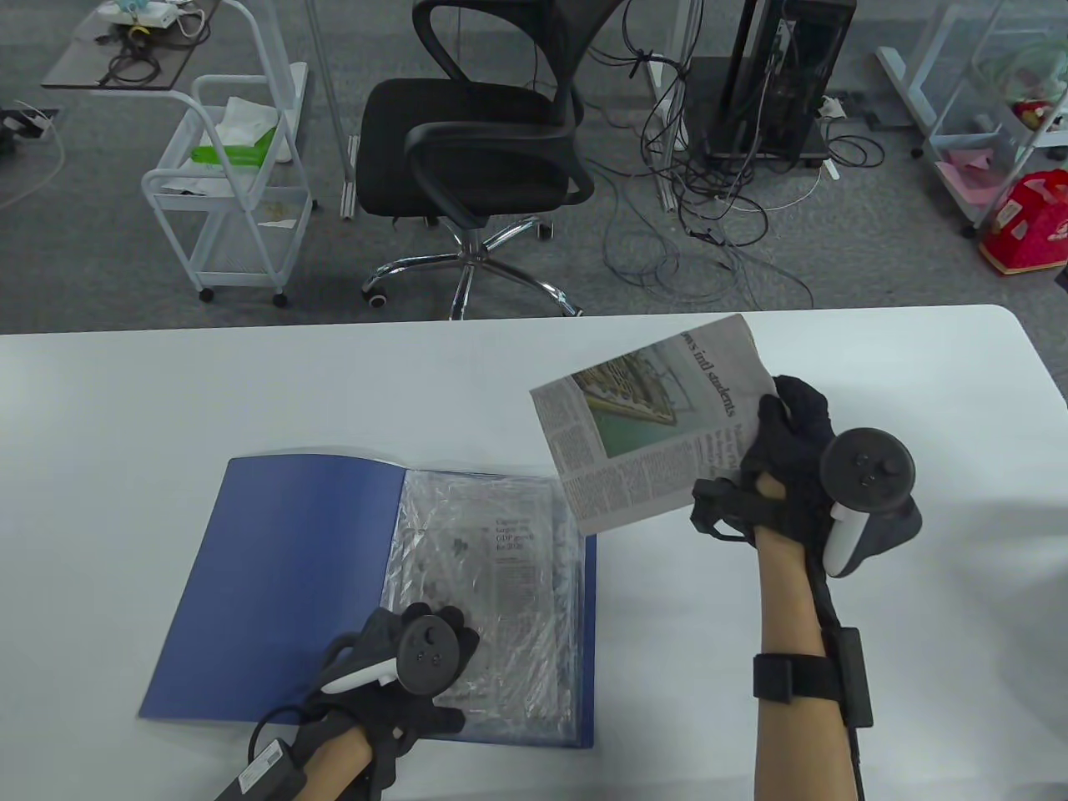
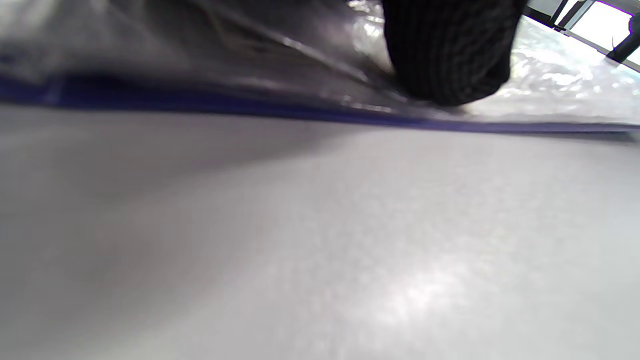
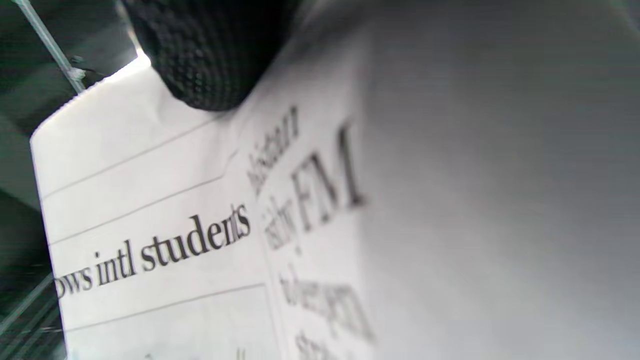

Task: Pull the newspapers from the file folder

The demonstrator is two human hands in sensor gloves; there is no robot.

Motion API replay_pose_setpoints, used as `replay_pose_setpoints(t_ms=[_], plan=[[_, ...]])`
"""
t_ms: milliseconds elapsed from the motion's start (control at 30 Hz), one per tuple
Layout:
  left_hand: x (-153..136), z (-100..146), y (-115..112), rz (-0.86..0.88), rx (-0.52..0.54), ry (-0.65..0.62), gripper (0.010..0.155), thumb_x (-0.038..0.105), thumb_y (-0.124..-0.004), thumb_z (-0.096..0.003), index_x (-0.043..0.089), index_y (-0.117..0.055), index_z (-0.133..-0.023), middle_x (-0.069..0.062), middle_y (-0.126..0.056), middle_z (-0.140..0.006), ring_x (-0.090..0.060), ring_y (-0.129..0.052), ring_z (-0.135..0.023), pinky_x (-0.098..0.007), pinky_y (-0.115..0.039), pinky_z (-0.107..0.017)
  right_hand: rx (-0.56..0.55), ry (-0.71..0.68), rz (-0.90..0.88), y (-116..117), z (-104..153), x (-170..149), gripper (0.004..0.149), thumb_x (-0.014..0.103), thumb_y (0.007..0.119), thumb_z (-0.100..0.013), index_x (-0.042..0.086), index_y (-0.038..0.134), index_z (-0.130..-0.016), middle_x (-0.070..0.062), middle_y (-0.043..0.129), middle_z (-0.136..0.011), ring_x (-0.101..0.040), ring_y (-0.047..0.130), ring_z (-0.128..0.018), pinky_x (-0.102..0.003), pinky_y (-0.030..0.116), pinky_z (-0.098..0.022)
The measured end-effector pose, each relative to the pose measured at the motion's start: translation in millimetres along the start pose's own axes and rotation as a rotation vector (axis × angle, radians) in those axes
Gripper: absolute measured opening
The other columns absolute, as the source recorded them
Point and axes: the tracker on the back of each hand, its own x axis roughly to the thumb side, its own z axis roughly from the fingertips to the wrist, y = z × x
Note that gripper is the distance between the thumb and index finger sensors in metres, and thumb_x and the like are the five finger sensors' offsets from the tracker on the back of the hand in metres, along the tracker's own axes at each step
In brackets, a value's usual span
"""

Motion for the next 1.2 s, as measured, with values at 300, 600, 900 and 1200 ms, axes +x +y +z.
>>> replay_pose_setpoints(t_ms=[300, 600, 900, 1200], plan=[[-0.3, 0.3, -0.5, 0.001, 0.004, -0.003, 0.083, 0.047, -0.078, -0.0438, 0.024, -0.033, -0.11, -0.005, -0.014, -0.114, -0.047, -0.014, -0.101, -0.064, -0.026, -0.067, -0.034, 0.193, 0.145, -11.1, -20.4, -109.5, 0.038, 0.032, 0.083, -0.038, 0.032, 0.084, -0.076, -0.002, 0.103, -0.062, -0.016, 0.108, -0.022, -0.038, 0.091, -0.016], [-0.7, 0.5, -0.7, 0.007, -0.001, -0.002, 0.083, 0.047, -0.078, -0.0441, 0.024, -0.032, -0.11, -0.005, -0.013, -0.114, -0.047, -0.013, -0.101, -0.064, -0.026, -0.067, -0.065, 0.189, 0.359, -10.3, -25.5, -139.5, 0.046, 0.036, 0.086, -0.037, 0.029, 0.08, -0.082, 0.0, 0.103, -0.066, -0.02, 0.112, -0.038, -0.044, 0.092, -0.03], [-0.7, 0.5, -0.7, 0.007, -0.001, -0.003, 0.084, 0.047, -0.077, -0.0443, 0.023, -0.031, -0.11, -0.005, -0.013, -0.114, -0.047, -0.013, -0.101, -0.064, -0.025, -0.067, -0.008, -0.169, 0.528, -1.3, -4.8, -71.0, 0.06, 0.049, 0.08, -0.039, 0.033, 0.067, -0.094, -0.003, 0.076, -0.1, -0.034, 0.085, -0.089, -0.06, 0.068, -0.063], [-0.2, 0.8, -0.5, -0.002, -0.002, -0.002, 0.084, 0.047, -0.077, -0.0443, 0.023, -0.031, -0.11, -0.006, -0.013, -0.114, -0.048, -0.014, -0.101, -0.064, -0.026, -0.067, 0.098, -0.473, 0.477, 5.0, 44.6, 13.8, 0.054, 0.052, 0.076, -0.04, 0.04, 0.071, -0.092, 0.002, 0.077, -0.103, -0.032, 0.083, -0.095, -0.06, 0.066, -0.068]])
